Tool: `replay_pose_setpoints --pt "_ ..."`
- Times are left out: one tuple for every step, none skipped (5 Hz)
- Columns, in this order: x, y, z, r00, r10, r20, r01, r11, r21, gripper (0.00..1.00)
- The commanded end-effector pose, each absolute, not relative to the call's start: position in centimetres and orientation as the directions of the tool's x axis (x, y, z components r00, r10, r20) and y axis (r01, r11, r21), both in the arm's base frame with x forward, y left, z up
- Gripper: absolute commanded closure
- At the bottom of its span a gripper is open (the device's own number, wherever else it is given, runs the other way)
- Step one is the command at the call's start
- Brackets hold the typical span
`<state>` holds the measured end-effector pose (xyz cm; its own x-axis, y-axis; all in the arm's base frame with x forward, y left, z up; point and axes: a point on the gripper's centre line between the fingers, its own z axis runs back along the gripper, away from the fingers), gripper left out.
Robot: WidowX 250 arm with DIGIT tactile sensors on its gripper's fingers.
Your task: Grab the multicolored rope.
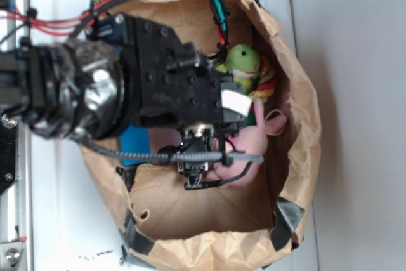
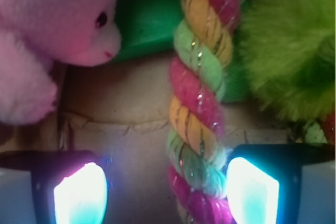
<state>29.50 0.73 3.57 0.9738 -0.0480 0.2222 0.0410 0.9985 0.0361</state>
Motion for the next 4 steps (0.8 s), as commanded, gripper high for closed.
replay_pose_setpoints --pt "30.5 0.2 4.2 0.966 -0.048 0.255 0.036 0.998 0.051 0.0" --pt "30.8 0.6 4.3 0.968 -0.031 0.251 0.02 0.999 0.048 0.0" --pt "31.7 1.2 4.3 0.969 0.0 0.249 -0.013 0.999 0.051 0.0" --pt "32.2 1.5 4.4 0.971 0.011 0.241 -0.025 0.998 0.054 0.0"
